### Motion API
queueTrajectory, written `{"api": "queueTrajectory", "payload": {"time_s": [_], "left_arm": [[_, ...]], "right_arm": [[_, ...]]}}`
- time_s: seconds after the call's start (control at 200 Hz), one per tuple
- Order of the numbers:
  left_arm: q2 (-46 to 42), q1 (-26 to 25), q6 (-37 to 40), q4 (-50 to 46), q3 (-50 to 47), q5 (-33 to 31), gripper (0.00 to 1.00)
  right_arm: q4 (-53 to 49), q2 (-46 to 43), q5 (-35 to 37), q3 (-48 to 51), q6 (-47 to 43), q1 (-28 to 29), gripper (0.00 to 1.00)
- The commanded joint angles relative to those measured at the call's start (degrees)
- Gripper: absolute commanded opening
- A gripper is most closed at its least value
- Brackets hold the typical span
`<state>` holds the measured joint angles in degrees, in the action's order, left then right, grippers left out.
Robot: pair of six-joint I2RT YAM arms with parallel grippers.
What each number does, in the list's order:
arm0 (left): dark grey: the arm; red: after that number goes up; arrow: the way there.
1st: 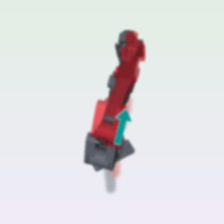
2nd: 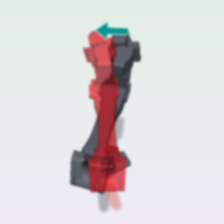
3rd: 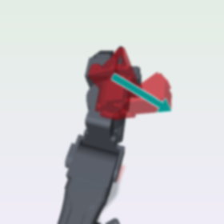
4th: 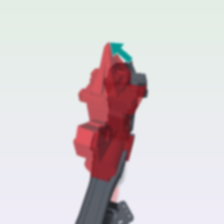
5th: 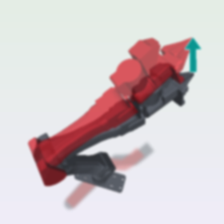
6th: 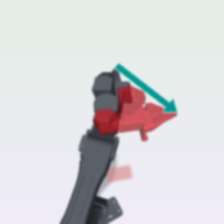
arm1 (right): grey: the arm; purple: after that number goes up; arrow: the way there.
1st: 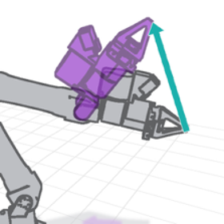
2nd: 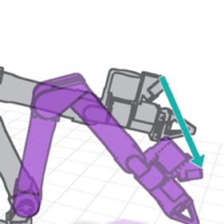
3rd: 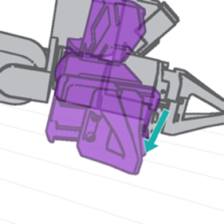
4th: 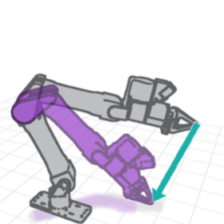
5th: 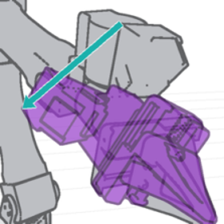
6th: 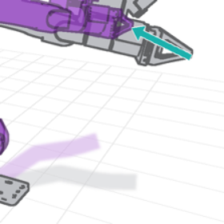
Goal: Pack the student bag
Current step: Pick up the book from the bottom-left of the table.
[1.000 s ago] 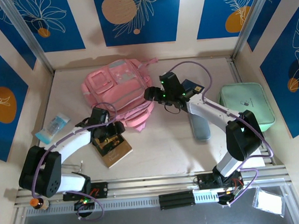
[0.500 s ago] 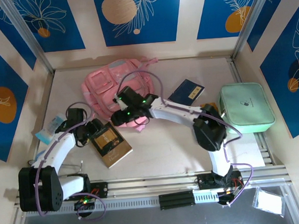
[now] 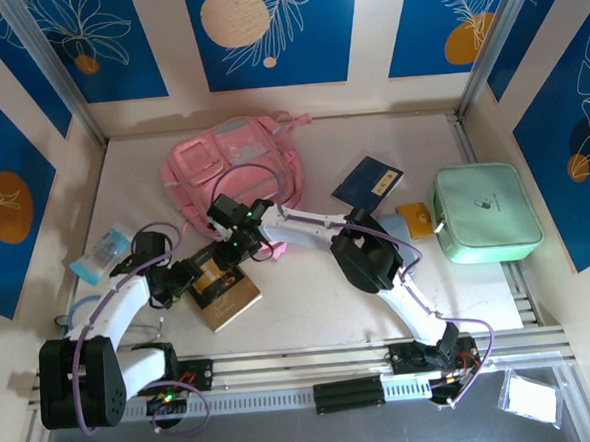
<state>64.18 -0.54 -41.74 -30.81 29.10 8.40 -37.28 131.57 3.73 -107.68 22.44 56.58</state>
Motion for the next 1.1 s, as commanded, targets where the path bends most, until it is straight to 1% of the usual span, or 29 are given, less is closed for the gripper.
{"api": "queueTrajectory", "payload": {"time_s": [0.0,0.145,0.255,0.435,0.55,0.635,0.715,0.79,0.845,0.97,1.02,1.095], "left_arm": [[-0.17,0.62,-0.76,2.06,-1.2,3.66,0.7],[1.22,0.62,-0.77,5.37,-1.71,7.56,0.67],[2.38,0.62,-1.25,7.3,-2.22,10.21,0.66],[2.74,0.62,-1.22,6.07,-2.25,9.09,0.73],[2.53,0.62,-1.64,7.59,-2.26,11.12,0.74],[1.88,0.62,-0.61,8.62,-1.5,13.64,0.72],[0.29,0.62,3.38,9.21,0.37,16.95,0.69],[-2.13,0.62,6.76,8.01,1.71,18.51,0.67],[-4.3,0.62,7.69,7.17,2.26,19.0,0.66],[-8.43,0.62,7.42,7.84,1.46,20.55,0.62],[-9.25,0.62,6.82,8.23,1.03,20.74,0.59],[-9.47,0.62,5.81,9.31,0.18,20.98,0.56]], "right_arm": [[-2.36,1.88,1.37,-1.84,-1.33,0.29,0.46],[-2.27,3.15,1.05,-1.74,-1.52,0.28,0.42],[-1.63,3.6,0.44,-1.1,-1.34,0.21,0.42],[-1.31,4.31,-0.73,-0.52,-0.97,-0.11,0.41],[-1.31,4.62,-0.73,-0.16,-0.72,-0.37,0.39],[-1.46,4.84,-0.12,-0.16,-0.64,-0.42,0.38],[-1.57,4.84,1.46,-0.08,-0.43,-0.39,0.37],[-1.7,5.08,1.98,0.1,0.52,-0.81,0.35],[-1.92,5.28,2.03,0.14,1.31,-1.41,0.33],[-2.1,5.45,2.17,0.61,2.85,-2.53,0.31],[-2.1,5.5,1.99,0.73,3.26,-2.92,0.3],[-2.14,5.71,1.57,0.82,3.66,-3.33,0.29]]}}
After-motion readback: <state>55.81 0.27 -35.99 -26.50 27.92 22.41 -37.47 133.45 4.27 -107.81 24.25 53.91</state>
